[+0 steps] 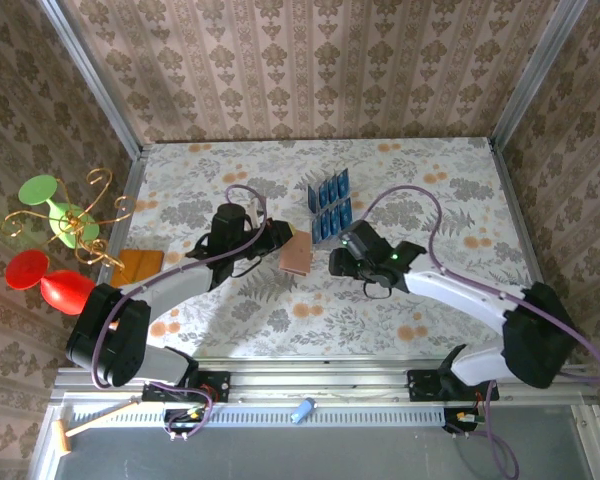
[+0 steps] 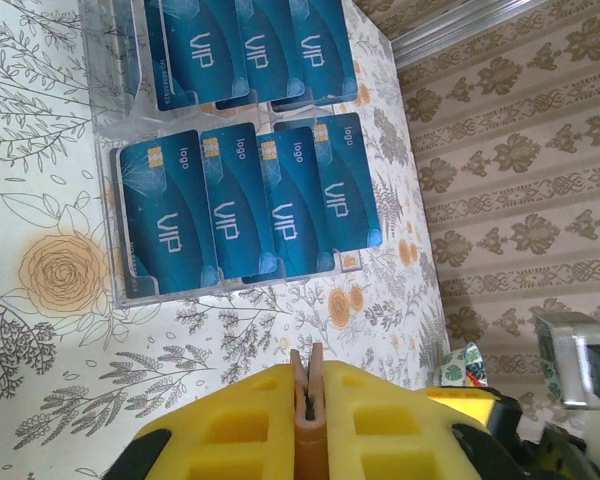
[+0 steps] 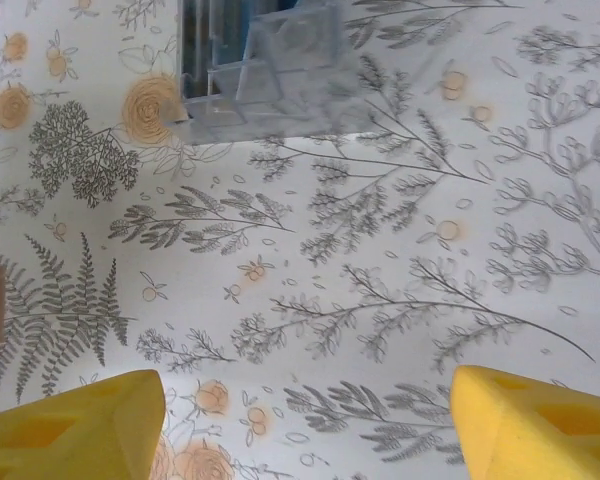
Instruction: Put the credit cards into the card holder
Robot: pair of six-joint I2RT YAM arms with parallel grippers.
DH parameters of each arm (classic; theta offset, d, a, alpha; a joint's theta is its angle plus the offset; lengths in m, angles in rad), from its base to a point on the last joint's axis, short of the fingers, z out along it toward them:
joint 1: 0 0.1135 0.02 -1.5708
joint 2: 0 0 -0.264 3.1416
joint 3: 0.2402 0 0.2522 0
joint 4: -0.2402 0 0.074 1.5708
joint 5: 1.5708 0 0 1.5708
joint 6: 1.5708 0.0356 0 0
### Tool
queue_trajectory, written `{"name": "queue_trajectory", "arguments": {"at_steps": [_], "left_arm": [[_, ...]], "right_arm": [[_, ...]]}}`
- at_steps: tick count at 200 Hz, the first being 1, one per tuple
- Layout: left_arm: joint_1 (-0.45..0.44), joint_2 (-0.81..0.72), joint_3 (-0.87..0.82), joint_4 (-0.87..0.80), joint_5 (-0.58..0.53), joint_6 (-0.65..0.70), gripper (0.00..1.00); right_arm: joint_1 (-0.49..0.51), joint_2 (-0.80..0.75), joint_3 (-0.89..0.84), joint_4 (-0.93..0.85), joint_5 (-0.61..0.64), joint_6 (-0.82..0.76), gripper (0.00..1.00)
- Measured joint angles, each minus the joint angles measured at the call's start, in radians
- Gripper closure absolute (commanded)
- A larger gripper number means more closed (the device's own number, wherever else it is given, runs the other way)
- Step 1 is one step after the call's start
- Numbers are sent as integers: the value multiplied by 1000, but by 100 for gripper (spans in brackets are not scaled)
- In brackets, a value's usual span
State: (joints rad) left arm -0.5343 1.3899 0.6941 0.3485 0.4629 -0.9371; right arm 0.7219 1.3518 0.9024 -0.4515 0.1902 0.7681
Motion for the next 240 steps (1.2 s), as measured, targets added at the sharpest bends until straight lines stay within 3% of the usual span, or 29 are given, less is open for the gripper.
{"name": "queue_trajectory", "arguments": {"at_steps": [48, 101, 169, 240], "left_arm": [[0, -1, 0, -24, 0, 26, 100], [0, -11, 0, -26, -5, 41, 100], [0, -11, 0, -28, -8, 44, 100], [0, -11, 0, -28, -8, 44, 100]], "right_arm": [[-11, -85, -11, 68, -85, 18, 22], [-5, 25, 59, 161, -227, 29, 33], [16, 123, 100, 180, -250, 27, 56], [14, 146, 108, 180, -250, 20, 65]]}}
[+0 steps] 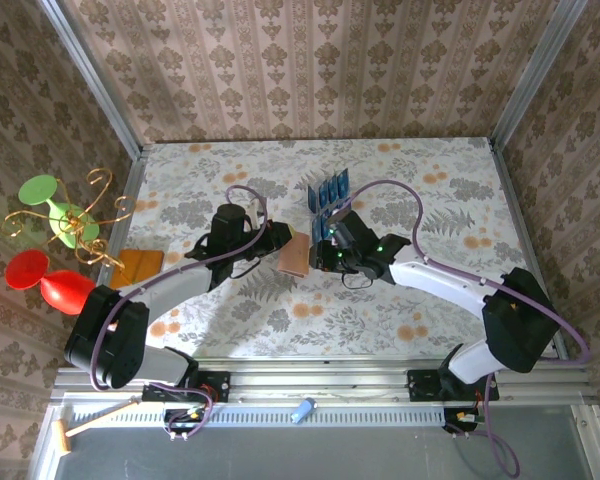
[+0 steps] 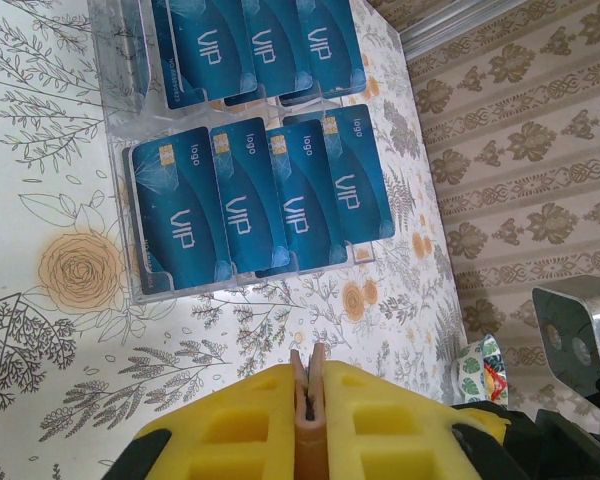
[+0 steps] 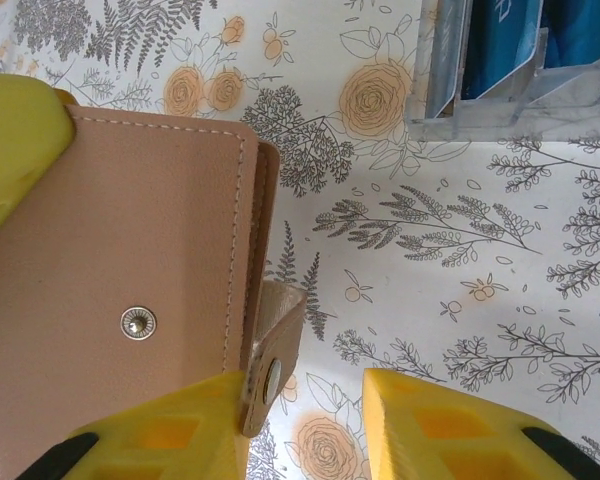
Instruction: Put the credit cards into the card holder
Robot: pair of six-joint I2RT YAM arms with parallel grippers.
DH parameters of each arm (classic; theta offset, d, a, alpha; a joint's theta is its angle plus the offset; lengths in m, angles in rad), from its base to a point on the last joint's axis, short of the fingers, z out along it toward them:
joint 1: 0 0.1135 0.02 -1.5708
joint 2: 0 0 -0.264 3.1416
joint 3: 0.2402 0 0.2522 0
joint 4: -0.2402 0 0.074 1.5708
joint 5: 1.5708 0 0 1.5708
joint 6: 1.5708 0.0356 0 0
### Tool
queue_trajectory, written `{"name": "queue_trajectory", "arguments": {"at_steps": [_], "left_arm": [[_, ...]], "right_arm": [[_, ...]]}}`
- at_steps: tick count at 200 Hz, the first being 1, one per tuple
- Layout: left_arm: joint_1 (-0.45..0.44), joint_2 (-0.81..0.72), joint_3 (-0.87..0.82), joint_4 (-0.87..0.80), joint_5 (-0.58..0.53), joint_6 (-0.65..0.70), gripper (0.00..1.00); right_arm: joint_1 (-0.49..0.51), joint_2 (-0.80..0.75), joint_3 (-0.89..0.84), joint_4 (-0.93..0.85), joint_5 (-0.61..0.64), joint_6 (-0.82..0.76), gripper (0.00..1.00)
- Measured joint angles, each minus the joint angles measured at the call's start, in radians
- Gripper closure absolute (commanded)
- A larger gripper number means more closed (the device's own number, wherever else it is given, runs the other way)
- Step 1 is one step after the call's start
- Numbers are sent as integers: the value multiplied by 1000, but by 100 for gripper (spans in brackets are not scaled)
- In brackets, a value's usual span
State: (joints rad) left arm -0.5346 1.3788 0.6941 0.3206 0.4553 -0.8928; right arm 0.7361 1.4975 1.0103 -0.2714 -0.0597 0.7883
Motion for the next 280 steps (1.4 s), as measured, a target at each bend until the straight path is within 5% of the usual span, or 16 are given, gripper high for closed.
{"name": "queue_trajectory", "arguments": {"at_steps": [40, 101, 266, 272, 280], "left_arm": [[-1, 0, 0, 0, 0, 0, 100], [-1, 0, 0, 0, -1, 0, 100], [-1, 0, -9, 9, -9, 0, 100], [-1, 0, -9, 9, -9, 0, 91], [-1, 0, -9, 10, -9, 3, 65]], "right_arm": [[-2, 9, 26, 0, 0, 0, 66], [-13, 11, 46, -1, 0, -8, 100], [-14, -12, 46, 0, -33, -11, 100], [-14, -12, 46, 0, -35, -11, 100], [-14, -12, 46, 0, -39, -11, 100]]}}
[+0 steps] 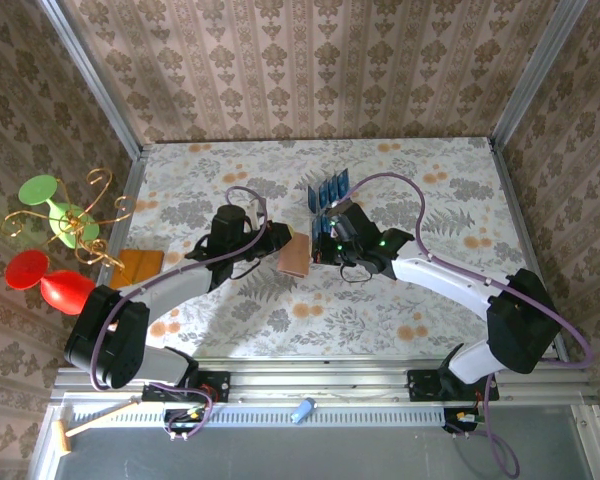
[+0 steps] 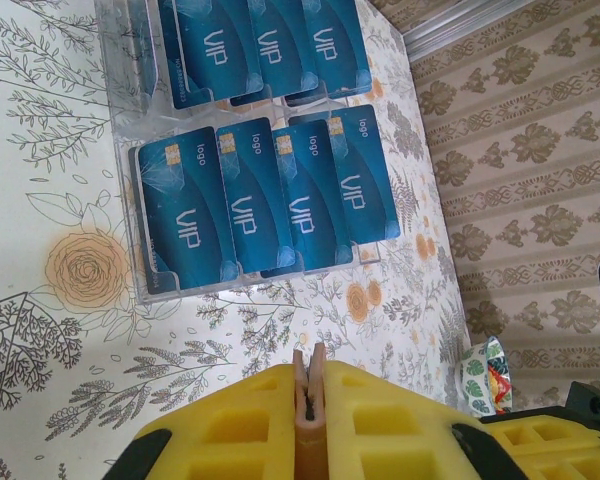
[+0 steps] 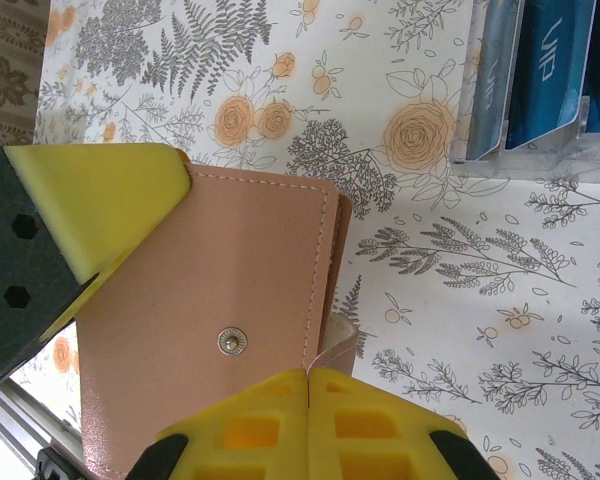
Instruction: Put the credit cards into the card holder
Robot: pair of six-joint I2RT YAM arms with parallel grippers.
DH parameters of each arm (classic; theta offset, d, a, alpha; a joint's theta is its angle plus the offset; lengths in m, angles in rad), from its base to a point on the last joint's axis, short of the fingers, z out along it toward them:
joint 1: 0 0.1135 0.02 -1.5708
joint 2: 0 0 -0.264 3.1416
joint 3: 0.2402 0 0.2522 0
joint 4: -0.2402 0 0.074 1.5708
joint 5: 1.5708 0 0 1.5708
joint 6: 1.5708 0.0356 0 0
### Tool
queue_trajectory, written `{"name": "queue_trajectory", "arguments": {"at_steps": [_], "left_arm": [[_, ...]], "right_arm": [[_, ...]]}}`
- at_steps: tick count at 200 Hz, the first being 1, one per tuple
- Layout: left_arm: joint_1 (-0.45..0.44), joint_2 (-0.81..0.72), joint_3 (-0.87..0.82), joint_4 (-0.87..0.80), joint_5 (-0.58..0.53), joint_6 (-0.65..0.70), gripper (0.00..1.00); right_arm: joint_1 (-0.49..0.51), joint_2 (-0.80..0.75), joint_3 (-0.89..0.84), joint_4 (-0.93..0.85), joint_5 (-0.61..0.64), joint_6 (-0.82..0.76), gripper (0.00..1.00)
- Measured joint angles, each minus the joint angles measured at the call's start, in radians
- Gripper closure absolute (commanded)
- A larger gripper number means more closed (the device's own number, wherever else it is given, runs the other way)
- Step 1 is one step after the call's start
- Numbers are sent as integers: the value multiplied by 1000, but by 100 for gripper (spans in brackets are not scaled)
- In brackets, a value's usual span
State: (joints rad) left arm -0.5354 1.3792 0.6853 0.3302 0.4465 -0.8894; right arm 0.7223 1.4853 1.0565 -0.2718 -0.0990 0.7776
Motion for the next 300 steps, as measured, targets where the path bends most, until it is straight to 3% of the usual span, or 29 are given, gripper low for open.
{"name": "queue_trajectory", "arguments": {"at_steps": [5, 31, 54, 149, 232, 300], "left_arm": [[0, 2, 0, 3, 0, 3, 57], [2, 12, -12, 32, -6, 4, 32], [19, 30, -50, 65, -10, 7, 22], [65, 137, -155, 196, -4, 4, 19], [66, 146, -195, 219, 2, 8, 19], [65, 85, -195, 106, -4, 64, 19]], "right_arm": [[0, 0, 0, 0, -3, 0, 100], [0, 0, 0, 0, -26, 5, 100], [0, -1, 4, 0, -54, 15, 100], [52, 13, 80, 50, -139, 60, 100], [17, -31, -100, 102, -137, 77, 100], [-39, -116, -264, 178, -134, 104, 100]]}}
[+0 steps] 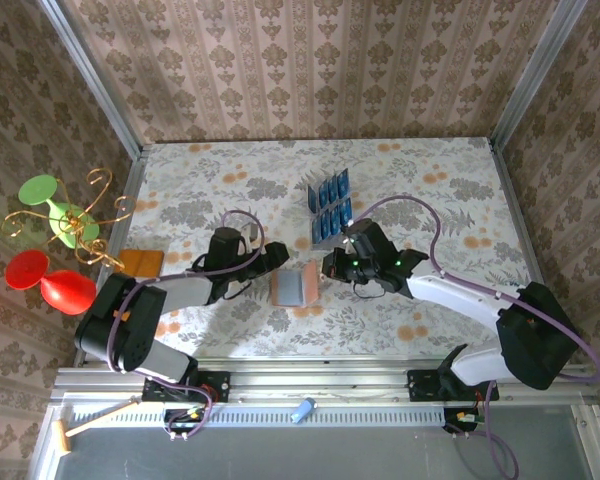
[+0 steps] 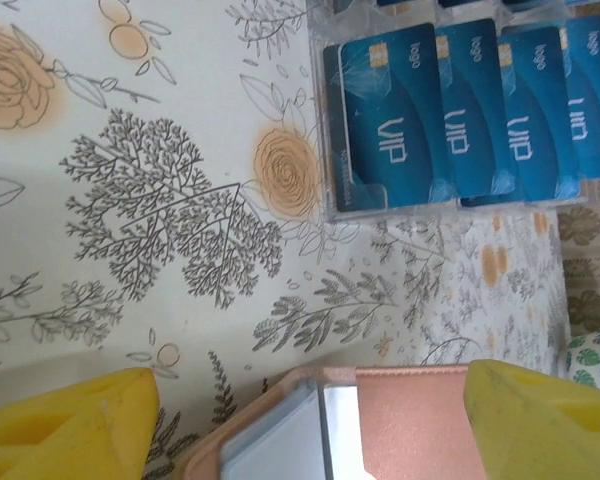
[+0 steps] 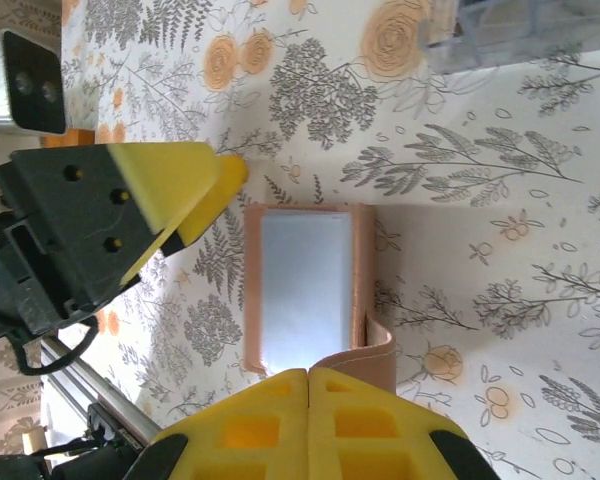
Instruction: Put the credit cards into the card holder
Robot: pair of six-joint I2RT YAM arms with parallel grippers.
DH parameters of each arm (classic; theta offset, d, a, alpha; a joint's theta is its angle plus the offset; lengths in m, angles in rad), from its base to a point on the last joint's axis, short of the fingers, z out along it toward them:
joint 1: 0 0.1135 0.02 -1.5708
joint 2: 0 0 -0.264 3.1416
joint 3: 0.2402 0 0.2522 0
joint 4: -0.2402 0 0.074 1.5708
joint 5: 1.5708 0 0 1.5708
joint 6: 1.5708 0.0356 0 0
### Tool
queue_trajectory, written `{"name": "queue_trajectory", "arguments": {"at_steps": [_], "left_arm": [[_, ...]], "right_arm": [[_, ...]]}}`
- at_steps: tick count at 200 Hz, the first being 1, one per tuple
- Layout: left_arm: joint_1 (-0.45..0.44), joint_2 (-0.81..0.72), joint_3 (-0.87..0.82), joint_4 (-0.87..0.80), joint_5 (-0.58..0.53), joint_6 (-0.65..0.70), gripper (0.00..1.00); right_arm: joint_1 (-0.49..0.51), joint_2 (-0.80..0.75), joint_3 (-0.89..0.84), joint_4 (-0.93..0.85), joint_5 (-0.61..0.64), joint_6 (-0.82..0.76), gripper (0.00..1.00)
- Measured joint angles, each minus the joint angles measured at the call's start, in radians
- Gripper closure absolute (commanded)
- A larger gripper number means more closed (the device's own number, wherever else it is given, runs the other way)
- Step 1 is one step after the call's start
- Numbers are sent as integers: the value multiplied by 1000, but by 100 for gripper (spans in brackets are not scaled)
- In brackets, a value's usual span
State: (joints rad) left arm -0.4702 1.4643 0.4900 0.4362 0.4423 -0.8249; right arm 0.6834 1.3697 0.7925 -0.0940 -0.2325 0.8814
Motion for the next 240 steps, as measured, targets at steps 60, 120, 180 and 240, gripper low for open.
{"name": "queue_trajectory", "arguments": {"at_steps": [60, 120, 180, 240], "left_arm": [[-80, -25, 40, -230, -76, 102, 22], [-100, -27, 61, -343, -145, 176, 25], [-100, -19, 61, -335, -143, 197, 49], [-99, -20, 61, -308, -113, 189, 58]], "right_arm": [[-14, -19, -75, 34, 14, 13, 100], [-52, -23, -151, 51, 24, 13, 100], [-98, 72, -184, 98, 45, 3, 89], [-105, 116, -180, 85, 53, -33, 62]]}}
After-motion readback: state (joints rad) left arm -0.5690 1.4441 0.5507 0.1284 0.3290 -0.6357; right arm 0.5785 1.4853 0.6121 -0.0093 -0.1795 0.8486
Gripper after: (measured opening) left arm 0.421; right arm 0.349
